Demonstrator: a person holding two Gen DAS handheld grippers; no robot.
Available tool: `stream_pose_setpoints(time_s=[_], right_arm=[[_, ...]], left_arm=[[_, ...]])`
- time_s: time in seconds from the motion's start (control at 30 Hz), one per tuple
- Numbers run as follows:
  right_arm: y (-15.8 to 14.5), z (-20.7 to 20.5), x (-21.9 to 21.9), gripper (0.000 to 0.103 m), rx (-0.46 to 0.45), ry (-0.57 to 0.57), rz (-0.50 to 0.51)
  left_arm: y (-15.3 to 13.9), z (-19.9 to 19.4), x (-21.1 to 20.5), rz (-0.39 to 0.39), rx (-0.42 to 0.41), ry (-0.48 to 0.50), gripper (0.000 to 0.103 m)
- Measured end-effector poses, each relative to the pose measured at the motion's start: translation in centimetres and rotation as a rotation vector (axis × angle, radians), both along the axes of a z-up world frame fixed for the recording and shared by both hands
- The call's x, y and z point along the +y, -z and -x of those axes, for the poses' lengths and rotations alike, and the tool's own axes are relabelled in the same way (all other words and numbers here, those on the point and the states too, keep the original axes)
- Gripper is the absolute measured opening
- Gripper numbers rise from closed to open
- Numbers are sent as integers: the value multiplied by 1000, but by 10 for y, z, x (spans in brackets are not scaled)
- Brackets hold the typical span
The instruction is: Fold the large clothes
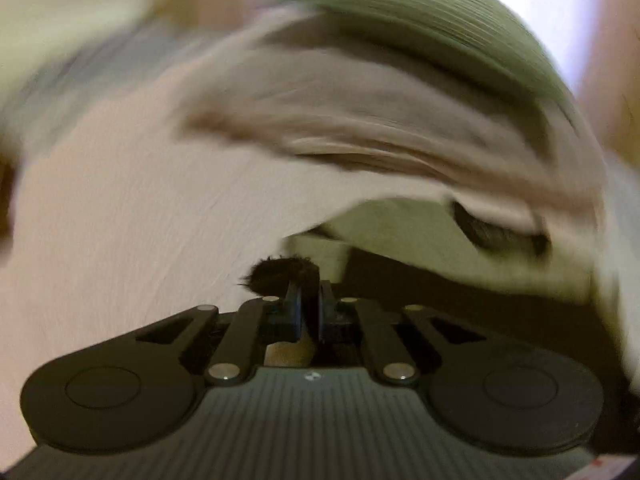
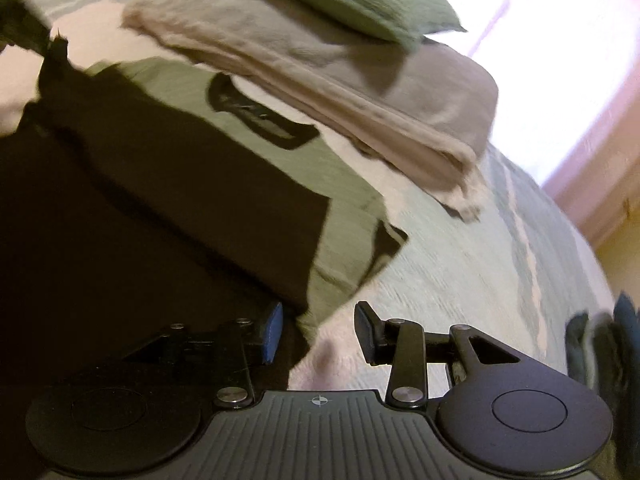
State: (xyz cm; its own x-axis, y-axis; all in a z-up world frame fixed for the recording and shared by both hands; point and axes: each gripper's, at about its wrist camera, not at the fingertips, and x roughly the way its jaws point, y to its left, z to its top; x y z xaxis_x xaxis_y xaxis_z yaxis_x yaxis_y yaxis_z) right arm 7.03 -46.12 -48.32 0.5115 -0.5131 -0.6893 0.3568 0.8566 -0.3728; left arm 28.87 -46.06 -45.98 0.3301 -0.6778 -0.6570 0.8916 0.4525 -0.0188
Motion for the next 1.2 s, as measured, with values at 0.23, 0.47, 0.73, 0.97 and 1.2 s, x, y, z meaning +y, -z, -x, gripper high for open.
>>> stream_pose_setpoints(time_s=[0.23,0.47,0.73,0.97,1.2], right_arm=[[-19,37,-20,37,-110,183,-359],[-29,95,-13,38,-178,312,-569],[-36,72,3,38,-180,273,-388],[-3,-2,21,34,25,-108,116],[10,15,-3,2,112,-41,142]], left_arm=[[27,-21,31,-78,160,-91,29],[26,-58,110,-80,251,-272,25],[24,-35,87,19,450,-232,30],[33,-31,99,-63,384,-252,30],[31,-27,101,-74,384,-195,30]])
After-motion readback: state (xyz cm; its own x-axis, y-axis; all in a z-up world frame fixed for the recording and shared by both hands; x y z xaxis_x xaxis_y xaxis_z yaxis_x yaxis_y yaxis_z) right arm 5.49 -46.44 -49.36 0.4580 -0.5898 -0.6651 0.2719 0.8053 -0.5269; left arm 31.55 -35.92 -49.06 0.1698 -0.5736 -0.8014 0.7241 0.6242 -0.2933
